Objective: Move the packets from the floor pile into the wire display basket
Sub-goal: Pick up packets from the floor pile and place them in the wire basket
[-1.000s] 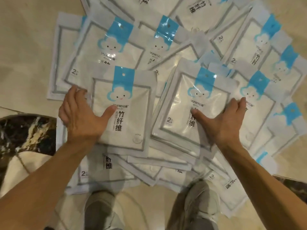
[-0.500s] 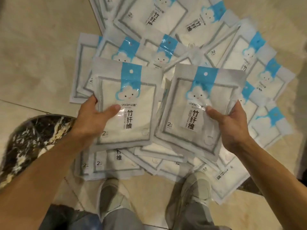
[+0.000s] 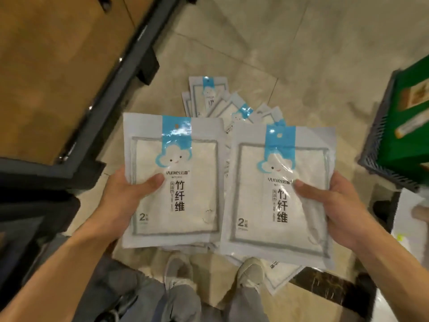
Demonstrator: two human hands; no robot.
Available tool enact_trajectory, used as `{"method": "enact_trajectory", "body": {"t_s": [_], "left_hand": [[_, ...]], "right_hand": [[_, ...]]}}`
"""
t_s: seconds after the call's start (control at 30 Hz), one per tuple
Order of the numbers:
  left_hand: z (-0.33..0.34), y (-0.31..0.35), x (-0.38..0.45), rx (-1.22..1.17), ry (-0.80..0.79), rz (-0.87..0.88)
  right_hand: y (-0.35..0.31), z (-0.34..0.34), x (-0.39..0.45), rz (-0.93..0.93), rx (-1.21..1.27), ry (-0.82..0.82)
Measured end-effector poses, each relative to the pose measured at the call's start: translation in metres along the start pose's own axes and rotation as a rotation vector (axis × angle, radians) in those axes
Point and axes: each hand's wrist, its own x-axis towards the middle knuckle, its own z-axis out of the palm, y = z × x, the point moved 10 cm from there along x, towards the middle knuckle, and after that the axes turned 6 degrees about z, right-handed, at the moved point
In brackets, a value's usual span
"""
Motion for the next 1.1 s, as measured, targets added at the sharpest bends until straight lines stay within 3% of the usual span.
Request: {"method": "enact_trajectory", "body": {"t_s": [0.27,0.6,0.8,1.1], "left_hand": [[-0.068,0.201,-0.136,-0.08,0.097,0.097],[-0.198,0.375,-0.354,-0.13,0.305,0.322],[-0.262,0.406,-0.48,-0.214,0.46,0.426],[-0.268,0.365,-0.652,-0.323,0.769,0.505]], "right_hand": [[-0.198,0.064,-0.171,-0.139,-0.043,-0.103],[-0.328,0.183,-0.387,-0.256,-0.125,-0.292],[-0.351,0.252,-0.481,-0.314,-0.195,-0.462],[-0.348,0.321,-0.575,-0.426,-0.39,-0.802]]}}
